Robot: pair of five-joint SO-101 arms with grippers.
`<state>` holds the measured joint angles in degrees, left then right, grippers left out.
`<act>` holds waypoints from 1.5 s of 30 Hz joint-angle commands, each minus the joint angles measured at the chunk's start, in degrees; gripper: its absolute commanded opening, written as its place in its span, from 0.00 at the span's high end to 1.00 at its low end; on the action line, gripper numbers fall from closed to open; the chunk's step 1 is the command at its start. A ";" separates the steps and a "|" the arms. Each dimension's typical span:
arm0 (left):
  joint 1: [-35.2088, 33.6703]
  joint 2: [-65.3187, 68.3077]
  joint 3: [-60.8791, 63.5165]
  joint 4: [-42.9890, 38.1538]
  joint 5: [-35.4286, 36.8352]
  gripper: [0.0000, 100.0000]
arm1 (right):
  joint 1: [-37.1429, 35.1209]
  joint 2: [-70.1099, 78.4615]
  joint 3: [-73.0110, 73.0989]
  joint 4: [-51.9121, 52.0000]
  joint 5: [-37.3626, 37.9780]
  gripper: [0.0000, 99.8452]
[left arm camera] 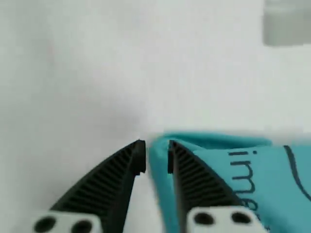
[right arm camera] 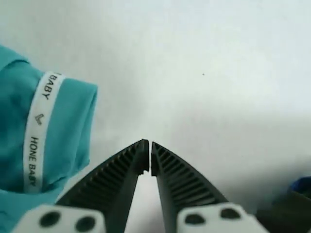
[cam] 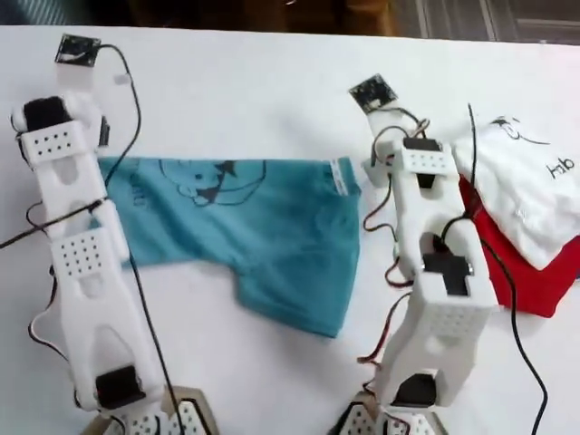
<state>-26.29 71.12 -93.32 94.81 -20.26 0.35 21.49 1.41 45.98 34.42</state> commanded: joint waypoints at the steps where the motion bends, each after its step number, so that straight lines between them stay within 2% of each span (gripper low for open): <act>1: -0.62 -7.03 -2.24 4.84 0.26 0.87 | -0.22 -8.57 -2.37 3.38 -0.26 0.98; 4: -2.81 -9.67 -2.15 7.65 0.35 0.87 | -0.22 -12.97 -2.37 6.11 -0.26 0.98; 14: -10.46 -22.24 2.24 7.82 0.35 0.87 | -0.48 -28.35 -2.20 18.33 -0.44 0.98; 20: -10.55 -38.95 25.54 7.82 0.35 0.87 | -0.48 -37.93 -2.20 26.86 -0.53 0.98; 25: -10.46 -56.97 49.45 7.56 0.35 0.87 | -0.22 -47.08 -2.20 29.41 -0.53 0.98; 29: -10.46 -70.07 62.90 7.56 0.09 0.87 | -0.13 -49.98 -2.20 32.13 -0.44 0.98; 39: -10.73 -93.45 82.86 7.47 -0.09 0.87 | -0.04 -50.51 -2.55 42.68 -0.44 0.98; 45: -10.64 -97.76 85.41 7.30 -0.09 0.87 | -0.04 -50.51 -2.29 44.00 -0.44 0.98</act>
<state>-36.48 -24.18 -7.96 101.58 -20.26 0.26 -26.77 1.05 89.58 34.42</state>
